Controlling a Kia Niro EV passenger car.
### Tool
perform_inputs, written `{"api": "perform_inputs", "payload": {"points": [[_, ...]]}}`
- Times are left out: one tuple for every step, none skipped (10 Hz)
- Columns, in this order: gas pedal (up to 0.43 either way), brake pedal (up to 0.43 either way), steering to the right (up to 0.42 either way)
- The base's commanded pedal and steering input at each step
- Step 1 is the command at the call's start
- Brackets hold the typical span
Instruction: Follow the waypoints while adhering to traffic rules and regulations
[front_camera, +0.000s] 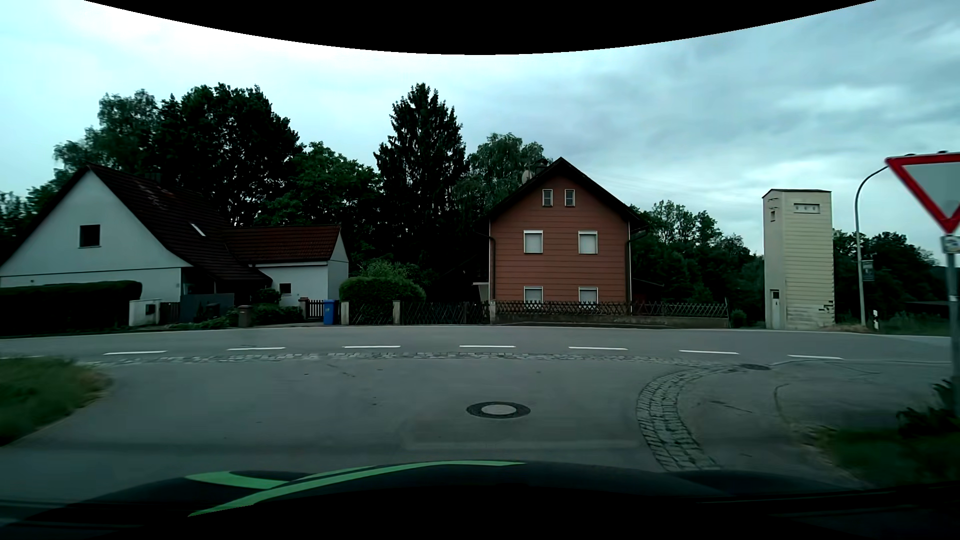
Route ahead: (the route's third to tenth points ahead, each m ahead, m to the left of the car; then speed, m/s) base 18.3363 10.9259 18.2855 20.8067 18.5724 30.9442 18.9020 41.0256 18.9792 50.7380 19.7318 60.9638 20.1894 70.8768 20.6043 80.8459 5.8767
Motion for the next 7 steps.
{"api": "perform_inputs", "payload": {"points": [[0.000,0.287,-0.007],[0.000,0.293,-0.007],[0.000,0.293,-0.009],[0.000,0.293,-0.012],[0.000,0.293,-0.012],[0.000,0.293,-0.012],[0.000,0.293,-0.012]]}}
